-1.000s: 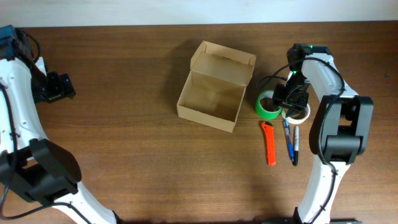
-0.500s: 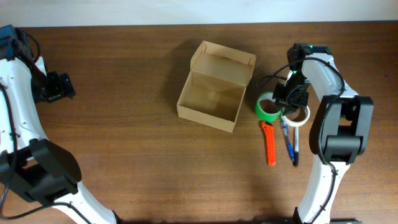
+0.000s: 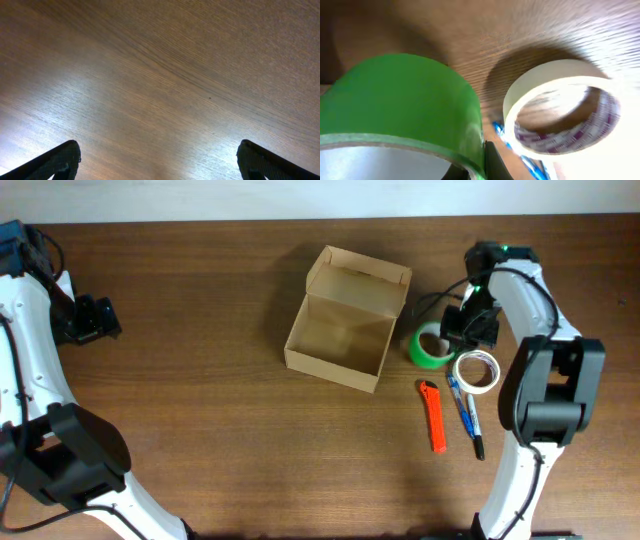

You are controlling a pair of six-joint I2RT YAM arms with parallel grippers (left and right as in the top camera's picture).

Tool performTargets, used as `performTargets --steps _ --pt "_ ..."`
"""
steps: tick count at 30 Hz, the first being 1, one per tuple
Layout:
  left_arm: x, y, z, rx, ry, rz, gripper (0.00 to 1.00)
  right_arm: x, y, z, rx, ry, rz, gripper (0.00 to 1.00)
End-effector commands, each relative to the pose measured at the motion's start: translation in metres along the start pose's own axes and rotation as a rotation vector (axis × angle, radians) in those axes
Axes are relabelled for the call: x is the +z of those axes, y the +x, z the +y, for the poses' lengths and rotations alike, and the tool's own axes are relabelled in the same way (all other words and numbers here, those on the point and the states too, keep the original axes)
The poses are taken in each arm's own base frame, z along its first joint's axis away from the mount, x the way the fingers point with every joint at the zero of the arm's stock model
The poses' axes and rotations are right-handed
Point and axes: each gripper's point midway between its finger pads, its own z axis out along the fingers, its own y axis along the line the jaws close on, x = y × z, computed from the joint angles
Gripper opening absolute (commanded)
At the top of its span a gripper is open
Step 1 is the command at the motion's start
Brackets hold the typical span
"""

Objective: Pack container
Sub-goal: 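Carry the green tape into the box and release it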

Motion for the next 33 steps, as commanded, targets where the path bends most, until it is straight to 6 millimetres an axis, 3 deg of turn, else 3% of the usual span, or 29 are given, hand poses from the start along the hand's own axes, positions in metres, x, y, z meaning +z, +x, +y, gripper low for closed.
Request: performTargets --steps 1,5,10,13,14,18,23,27,33 --pt "0.004 0.0 -0.001 0.008 0.014 0.009 1.0 -0.094 -0.005 0.013 -0.04 -0.058 -0.226 0.04" --pt "0.004 0.0 -0.001 0.008 0.014 0.009 1.0 -0.159 0.01 0.02 -0.08 -0.094 -0.353 0.04" --pt "0.004 0.0 -0.001 0.008 0.014 0.009 1.0 -0.242 0.05 0.043 -0.23 -0.139 -0.554 0.04" --pt "0.004 0.0 -0.001 0.008 0.014 0.009 1.0 -0.269 0.078 0.066 -0.353 -0.16 -0.632 0.04" --pt "0.004 0.0 -0.001 0.008 0.014 0.009 1.0 -0.276 0.097 0.086 -0.45 -0.169 -0.653 0.04" --pt "0.004 0.0 -0.001 0.008 0.014 0.009 1.0 -0.263 0.118 0.121 -0.587 -0.125 -0.64 0.04" --pt "0.004 0.0 -0.001 0.008 0.014 0.009 1.0 -0.23 0.123 0.159 -0.69 -0.067 -0.576 0.04" --pt "0.004 0.0 -0.001 0.008 0.014 0.009 1.0 -0.19 0.113 0.188 -0.758 -0.029 -0.5 0.04" --pt "0.004 0.0 -0.001 0.008 0.014 0.009 1.0 -0.141 0.087 0.208 -0.787 0.014 -0.423 0.04"
